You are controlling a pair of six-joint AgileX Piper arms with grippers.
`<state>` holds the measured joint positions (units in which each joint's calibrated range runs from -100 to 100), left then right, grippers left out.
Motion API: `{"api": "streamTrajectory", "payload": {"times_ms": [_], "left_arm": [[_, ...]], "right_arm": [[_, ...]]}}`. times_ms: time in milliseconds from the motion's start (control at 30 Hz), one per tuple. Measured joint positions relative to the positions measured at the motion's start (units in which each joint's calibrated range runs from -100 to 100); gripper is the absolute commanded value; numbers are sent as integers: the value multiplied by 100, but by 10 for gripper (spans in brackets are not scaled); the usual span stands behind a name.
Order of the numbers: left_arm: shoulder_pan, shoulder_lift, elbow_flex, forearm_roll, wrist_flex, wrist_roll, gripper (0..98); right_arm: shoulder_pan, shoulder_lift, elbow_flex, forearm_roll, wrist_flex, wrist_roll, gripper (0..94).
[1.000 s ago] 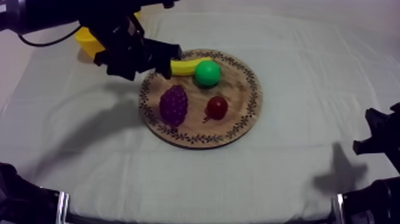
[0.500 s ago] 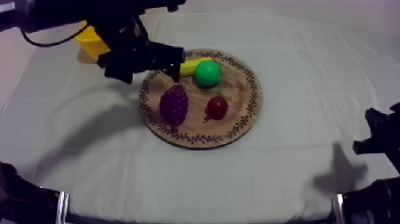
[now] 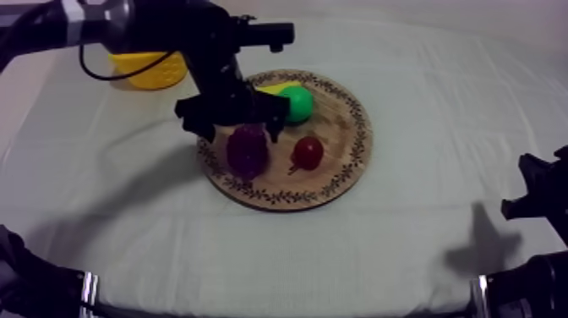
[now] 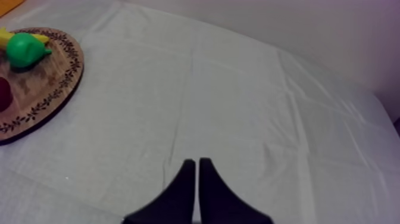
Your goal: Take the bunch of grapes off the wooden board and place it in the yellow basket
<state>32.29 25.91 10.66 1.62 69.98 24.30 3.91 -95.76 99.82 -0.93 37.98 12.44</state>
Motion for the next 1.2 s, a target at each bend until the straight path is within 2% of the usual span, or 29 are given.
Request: {"api": "streamTrajectory", "payload": {"times_ms": [400,600,900,1200], "left_arm": [[-28,624,-160,173,-11,-31,955],[-49,827,-282,191,-54,-40,909],[-78,1047,-542,201,56,-88,795],[-113,1161,-616,266,121,-140,595]], "right_arm": [[0,0,0,0,0,0,3],[0,0,0,0,0,0,3],[0,0,0,0,0,0,3],[0,0,0,0,0,13,3]]}}
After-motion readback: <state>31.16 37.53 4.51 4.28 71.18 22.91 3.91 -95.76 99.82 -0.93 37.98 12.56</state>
